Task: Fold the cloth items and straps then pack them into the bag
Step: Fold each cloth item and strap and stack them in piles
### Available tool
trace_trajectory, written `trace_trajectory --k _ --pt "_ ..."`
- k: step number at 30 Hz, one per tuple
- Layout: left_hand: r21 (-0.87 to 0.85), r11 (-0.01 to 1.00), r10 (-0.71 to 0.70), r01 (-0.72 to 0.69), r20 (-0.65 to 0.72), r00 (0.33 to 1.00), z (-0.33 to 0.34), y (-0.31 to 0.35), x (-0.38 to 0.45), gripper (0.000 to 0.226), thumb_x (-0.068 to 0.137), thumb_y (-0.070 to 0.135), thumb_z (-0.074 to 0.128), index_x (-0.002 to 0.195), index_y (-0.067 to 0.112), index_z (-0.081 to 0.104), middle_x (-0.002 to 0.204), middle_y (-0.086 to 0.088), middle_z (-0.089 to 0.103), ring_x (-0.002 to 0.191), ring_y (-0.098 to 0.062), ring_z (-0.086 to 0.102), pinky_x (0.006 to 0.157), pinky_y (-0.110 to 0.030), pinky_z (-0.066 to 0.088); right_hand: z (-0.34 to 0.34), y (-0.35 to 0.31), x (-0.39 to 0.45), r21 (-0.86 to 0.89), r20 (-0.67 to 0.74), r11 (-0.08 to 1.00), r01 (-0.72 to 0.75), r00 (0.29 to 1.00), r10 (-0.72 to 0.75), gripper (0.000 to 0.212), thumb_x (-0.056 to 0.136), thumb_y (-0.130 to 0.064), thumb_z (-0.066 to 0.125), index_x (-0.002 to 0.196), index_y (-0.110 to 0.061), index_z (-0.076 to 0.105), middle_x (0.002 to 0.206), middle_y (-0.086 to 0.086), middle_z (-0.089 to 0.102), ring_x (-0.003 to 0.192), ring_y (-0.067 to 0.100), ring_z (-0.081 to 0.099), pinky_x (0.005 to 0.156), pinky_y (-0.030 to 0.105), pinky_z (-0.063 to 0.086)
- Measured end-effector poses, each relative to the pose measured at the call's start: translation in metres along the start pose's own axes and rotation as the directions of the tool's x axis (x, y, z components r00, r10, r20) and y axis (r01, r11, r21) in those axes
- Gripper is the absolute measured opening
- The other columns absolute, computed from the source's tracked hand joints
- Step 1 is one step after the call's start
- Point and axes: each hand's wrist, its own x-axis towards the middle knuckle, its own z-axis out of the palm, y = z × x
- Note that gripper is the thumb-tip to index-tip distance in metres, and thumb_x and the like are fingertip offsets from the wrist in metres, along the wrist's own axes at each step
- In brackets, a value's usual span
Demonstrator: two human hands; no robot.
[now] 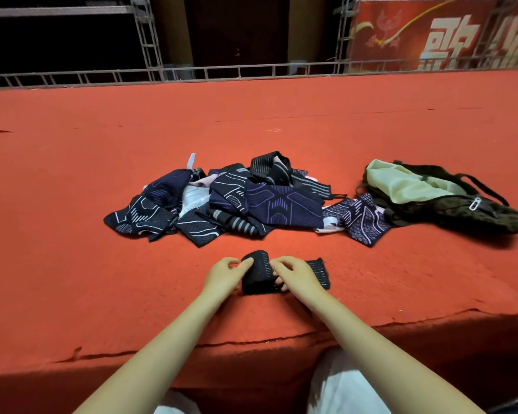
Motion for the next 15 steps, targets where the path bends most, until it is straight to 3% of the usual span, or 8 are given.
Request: trace_trajectory --k 2,5,9,11,13,15 --pt "0.085 0.996 0.011 -0.009 -0.028 1.0 0.002 0.004 -0.002 0.064 0.074 0.052 0.071 0.123 0.013 0.058 0.116 -0.006 0.064 0.101 -0.023 0.064 0.088 -0.037 0.053 0.001 -0.005 0.0 0.065 0.04 0.997 -0.028 0.999 0.025 0.015 0.096 -0.024 0.052 0.095 -0.016 0.065 0.073 -0.006 0.058 0.059 0.007 0.054 0.048 0.016 0.044" --pt "0.171 0.983 0.072 -0.069 -0.007 0.997 0.005 0.008 -0.003 0.043 0.078 0.034 0.073 0.114 0.012 0.064 0.105 -0.005 0.068 0.097 -0.021 0.064 0.079 -0.027 0.047 0.007 -0.008 0.005 0.067 0.074 0.996 -0.057 0.996 0.052 0.016 0.095 -0.024 0.053 0.088 -0.017 0.065 0.072 -0.004 0.058 0.06 0.006 0.055 0.054 0.022 0.048" --pt "-0.157 0.987 0.026 -0.015 0.07 0.997 0.009 0.005 -0.006 0.011 0.09 0.018 0.061 0.09 0.01 0.068 0.086 -0.008 0.066 0.078 -0.021 0.06 0.074 -0.036 0.051 0.007 -0.006 0.007 0.045 0.031 0.994 -0.099 0.995 0.097 0.024 0.094 -0.03 0.054 0.075 -0.018 0.063 0.07 -0.002 0.058 0.058 0.008 0.056 0.057 0.029 0.05" --pt "-0.262 0.965 -0.003 0.02 0.066 0.998 0.01 0.005 -0.007 0.024 0.096 0.018 0.049 0.08 0.013 0.066 0.076 -0.006 0.064 0.069 -0.02 0.06 0.067 -0.029 0.051 0.003 -0.003 0.006 0.038 -0.002 0.992 -0.118 0.993 0.118 0.027 0.09 -0.038 0.058 0.082 -0.014 0.066 0.07 -0.002 0.061 0.059 0.011 0.058 0.056 0.031 0.049" --pt "-0.248 0.969 0.005 0.012 0.068 0.998 0.011 0.003 -0.008 0.028 0.097 0.012 0.042 0.087 0.012 0.068 0.076 -0.002 0.064 0.065 -0.014 0.06 0.064 -0.021 0.05 0.002 -0.004 0.006 0.009 -0.018 0.989 -0.144 0.989 0.145 0.036 0.084 -0.048 0.063 0.088 -0.013 0.067 0.073 0.0 0.065 0.063 0.014 0.06 0.054 0.029 0.047" --pt "-0.205 0.979 0.038 -0.02 0.085 0.996 0.011 -0.001 -0.007 0.028 0.096 0.006 0.042 0.104 0.009 0.069 0.084 -0.004 0.066 0.068 -0.012 0.059 0.067 -0.021 0.05 0.004 -0.007 0.009 -0.11 -0.03 0.98 -0.166 0.986 0.163 0.037 0.077 -0.054 0.067 0.078 -0.018 0.064 0.075 -0.001 0.067 0.068 0.016 0.061 0.06 0.029 0.044"
